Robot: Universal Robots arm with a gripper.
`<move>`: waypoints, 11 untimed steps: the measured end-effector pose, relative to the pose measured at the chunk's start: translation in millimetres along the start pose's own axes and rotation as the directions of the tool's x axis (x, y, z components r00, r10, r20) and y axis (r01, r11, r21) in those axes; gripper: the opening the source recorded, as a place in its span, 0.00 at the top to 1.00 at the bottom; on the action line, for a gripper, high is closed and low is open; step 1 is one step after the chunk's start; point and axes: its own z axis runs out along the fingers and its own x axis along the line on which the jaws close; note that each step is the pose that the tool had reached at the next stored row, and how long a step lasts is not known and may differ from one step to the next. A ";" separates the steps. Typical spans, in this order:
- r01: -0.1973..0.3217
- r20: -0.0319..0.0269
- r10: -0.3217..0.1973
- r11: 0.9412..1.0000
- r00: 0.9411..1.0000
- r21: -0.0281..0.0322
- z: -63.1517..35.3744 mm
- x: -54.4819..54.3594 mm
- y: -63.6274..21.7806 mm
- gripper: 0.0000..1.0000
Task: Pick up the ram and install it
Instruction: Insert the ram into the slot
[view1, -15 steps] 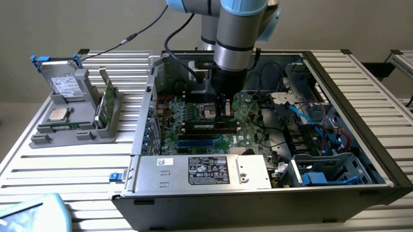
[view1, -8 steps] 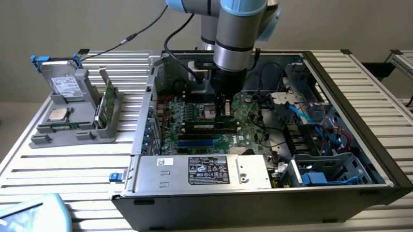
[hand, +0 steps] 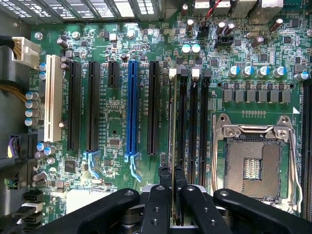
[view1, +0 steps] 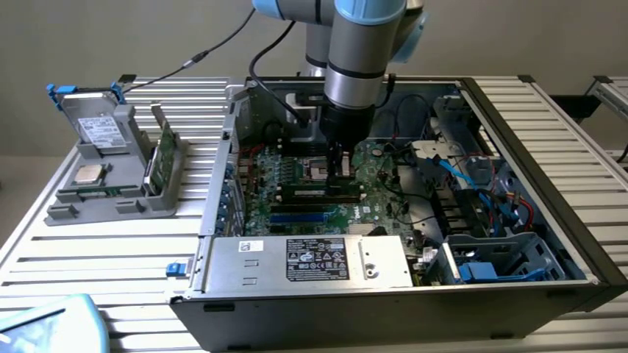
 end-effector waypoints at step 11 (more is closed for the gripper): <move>0.000 0.000 0.000 1.000 1.000 0.000 1.3 -0.1 -0.1 0.86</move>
